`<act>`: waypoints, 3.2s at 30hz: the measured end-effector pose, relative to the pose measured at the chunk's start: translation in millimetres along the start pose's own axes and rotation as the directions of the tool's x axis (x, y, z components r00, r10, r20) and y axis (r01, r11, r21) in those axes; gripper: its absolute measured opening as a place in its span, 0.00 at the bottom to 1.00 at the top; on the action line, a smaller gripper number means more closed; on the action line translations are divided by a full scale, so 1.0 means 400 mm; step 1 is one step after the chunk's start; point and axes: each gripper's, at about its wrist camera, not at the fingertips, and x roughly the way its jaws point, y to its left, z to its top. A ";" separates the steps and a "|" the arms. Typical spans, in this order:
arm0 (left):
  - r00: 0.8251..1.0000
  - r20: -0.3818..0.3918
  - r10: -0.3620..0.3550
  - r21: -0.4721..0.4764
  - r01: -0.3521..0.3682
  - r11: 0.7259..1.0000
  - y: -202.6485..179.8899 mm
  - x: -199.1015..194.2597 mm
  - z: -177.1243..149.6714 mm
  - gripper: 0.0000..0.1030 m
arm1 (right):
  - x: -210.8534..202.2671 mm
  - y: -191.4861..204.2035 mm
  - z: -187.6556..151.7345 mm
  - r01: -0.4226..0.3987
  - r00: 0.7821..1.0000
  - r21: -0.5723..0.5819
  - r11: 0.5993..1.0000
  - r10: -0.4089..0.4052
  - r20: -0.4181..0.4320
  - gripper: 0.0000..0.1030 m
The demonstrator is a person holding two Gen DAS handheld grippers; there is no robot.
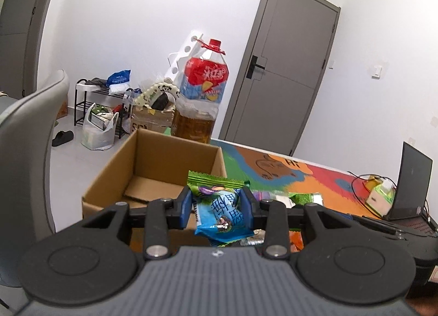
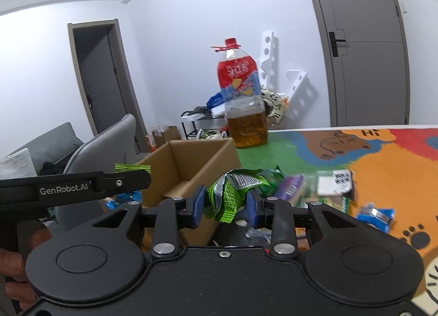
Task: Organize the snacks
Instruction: 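Carry both snacks over the cardboard box and open both tools, then move both tools back over the snack pile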
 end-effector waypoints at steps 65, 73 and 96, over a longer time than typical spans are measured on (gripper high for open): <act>0.984 -0.129 0.125 -0.197 -0.149 0.969 0.202 0.023 0.038 0.94 | 0.067 0.055 0.052 0.036 0.999 -0.011 0.999 -0.036 -0.038 1.00; 0.983 -0.146 0.109 -0.174 -0.134 0.976 0.142 0.011 0.005 0.97 | 0.012 -0.009 0.033 0.080 0.995 0.017 0.997 -0.079 -0.056 1.00; 0.974 -0.227 0.016 -0.092 -0.038 0.995 -0.023 0.038 -0.090 0.97 | -0.095 -0.160 -0.040 0.155 0.985 0.084 0.984 -0.147 -0.092 1.00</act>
